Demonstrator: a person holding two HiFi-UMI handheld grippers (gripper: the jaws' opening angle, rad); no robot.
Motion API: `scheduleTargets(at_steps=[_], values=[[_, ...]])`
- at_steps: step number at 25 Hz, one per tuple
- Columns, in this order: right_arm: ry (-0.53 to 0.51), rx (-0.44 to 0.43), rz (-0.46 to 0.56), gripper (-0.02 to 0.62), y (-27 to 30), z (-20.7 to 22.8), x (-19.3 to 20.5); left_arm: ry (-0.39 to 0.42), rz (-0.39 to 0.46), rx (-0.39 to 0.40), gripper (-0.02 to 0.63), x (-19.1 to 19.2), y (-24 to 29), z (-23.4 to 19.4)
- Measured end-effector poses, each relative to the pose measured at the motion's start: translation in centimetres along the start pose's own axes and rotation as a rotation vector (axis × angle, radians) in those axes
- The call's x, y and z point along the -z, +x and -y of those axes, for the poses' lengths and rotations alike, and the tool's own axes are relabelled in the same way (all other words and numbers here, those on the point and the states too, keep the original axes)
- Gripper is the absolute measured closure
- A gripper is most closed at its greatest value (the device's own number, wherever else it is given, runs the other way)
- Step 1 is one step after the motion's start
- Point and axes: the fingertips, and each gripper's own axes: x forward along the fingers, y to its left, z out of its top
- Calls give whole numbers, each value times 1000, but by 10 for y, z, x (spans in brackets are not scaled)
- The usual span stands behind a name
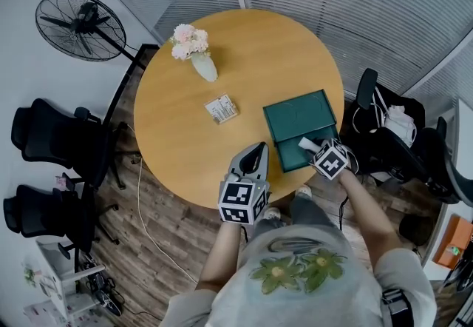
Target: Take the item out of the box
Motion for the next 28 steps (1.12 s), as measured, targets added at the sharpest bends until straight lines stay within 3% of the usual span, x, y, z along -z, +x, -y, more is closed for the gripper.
scheduleTargets(at_steps=[28], values=[[77,21,276,445,-88,-20,-51,16,-16,48,604,8,-2,22]])
